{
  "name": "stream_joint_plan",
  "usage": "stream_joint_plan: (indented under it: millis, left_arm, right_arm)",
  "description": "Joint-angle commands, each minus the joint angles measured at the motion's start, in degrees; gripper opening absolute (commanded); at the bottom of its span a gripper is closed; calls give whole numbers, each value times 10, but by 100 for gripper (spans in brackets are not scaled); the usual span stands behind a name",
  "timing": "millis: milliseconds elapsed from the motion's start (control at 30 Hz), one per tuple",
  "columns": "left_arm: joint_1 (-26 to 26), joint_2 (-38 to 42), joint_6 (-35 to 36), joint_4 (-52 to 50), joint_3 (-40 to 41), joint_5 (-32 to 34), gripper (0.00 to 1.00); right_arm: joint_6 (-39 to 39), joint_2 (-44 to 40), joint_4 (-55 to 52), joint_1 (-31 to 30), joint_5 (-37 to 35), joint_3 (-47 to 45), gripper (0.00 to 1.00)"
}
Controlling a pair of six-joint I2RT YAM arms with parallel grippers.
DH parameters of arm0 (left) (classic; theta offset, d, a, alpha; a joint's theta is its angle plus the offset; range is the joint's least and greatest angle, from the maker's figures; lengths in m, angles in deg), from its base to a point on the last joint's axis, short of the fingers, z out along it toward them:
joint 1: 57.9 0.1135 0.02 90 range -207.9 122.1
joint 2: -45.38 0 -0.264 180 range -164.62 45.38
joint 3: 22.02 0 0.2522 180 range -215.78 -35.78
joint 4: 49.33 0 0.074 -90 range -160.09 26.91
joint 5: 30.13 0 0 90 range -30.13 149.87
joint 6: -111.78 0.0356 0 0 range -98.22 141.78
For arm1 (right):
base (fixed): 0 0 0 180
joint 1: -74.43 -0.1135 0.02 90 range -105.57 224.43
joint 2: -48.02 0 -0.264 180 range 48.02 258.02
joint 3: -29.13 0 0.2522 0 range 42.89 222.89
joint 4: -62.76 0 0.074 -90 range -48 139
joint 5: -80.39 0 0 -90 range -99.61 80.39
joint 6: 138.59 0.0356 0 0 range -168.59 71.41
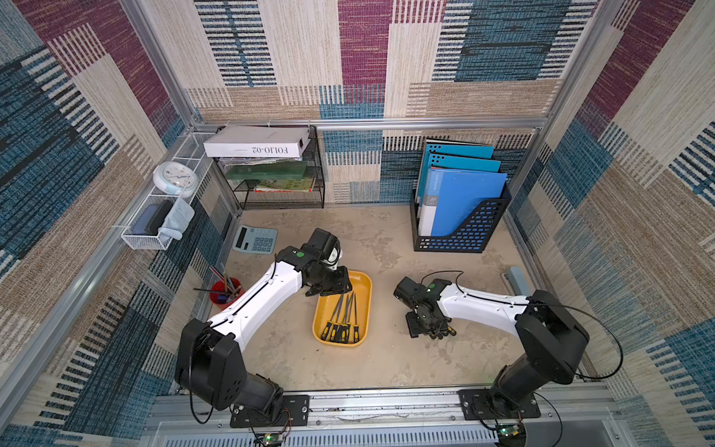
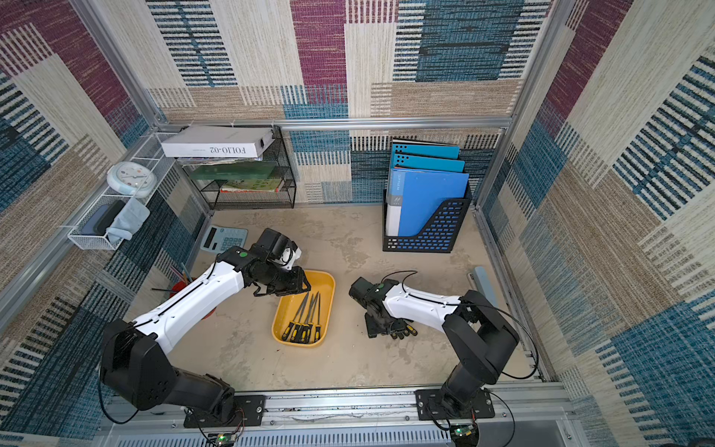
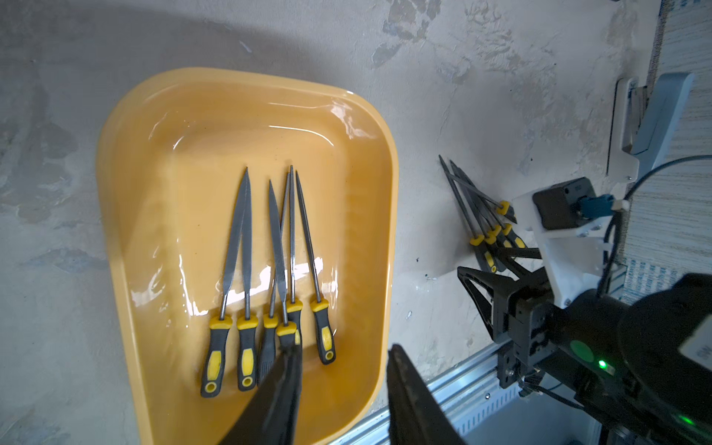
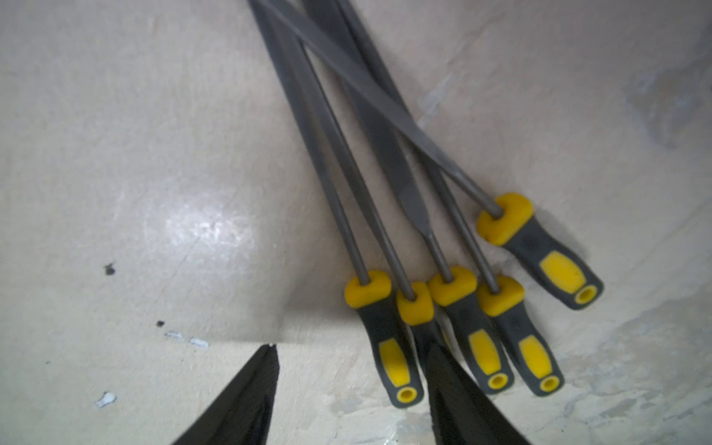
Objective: Put the file tool into the storage box
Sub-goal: Pick up the file tool from the center of the board.
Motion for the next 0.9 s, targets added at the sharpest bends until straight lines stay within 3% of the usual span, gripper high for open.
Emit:
stream_joint_plan:
  millis: [0, 433, 733, 867]
  left_arm:
    - [2, 4, 0, -2, 3, -1, 41]
    - [8, 2, 0, 2, 14, -2, 40]
    - [13, 3, 5, -2, 13, -3, 39]
    - [17, 7, 7, -3, 15, -4, 39]
  right_arm:
    - [14, 4, 18, -10, 18, 4, 65]
    - [41, 23, 8, -30, 20, 5, 63]
    - [47, 52, 9, -30, 9, 4, 36]
    - [38, 56, 8, -31, 11, 10, 20]
